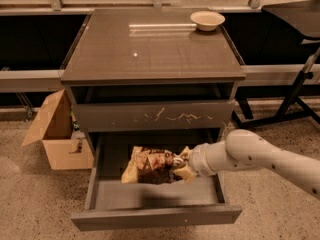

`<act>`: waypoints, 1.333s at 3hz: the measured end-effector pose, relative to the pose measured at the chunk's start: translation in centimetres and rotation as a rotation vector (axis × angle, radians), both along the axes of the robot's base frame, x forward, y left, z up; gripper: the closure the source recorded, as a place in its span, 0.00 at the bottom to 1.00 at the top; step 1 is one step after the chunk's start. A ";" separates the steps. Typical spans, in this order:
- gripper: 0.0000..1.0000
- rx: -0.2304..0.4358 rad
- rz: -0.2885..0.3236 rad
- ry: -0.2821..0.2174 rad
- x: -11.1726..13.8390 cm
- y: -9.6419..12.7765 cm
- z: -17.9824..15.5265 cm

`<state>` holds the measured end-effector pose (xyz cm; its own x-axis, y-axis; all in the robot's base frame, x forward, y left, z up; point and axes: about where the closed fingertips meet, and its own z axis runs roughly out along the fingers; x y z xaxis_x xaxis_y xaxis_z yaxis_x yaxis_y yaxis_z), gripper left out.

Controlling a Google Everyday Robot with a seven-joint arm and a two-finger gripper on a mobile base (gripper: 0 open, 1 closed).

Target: Pick brown chip bag from middle drawer and place on counter

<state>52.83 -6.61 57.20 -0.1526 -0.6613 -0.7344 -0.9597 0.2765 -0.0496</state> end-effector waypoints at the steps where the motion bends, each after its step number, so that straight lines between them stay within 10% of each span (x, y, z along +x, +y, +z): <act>1: 1.00 -0.052 -0.019 -0.105 -2.0 -1.6 5.7; 4: 1.00 -0.129 0.006 -0.297 -0.9 -3.7 15.5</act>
Offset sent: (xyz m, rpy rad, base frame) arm -0.0331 -0.0493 0.1635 -0.1137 -0.2872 -0.0295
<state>51.94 -10.34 72.71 0.0597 -0.7521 -0.6563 -0.8996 0.2445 -0.3619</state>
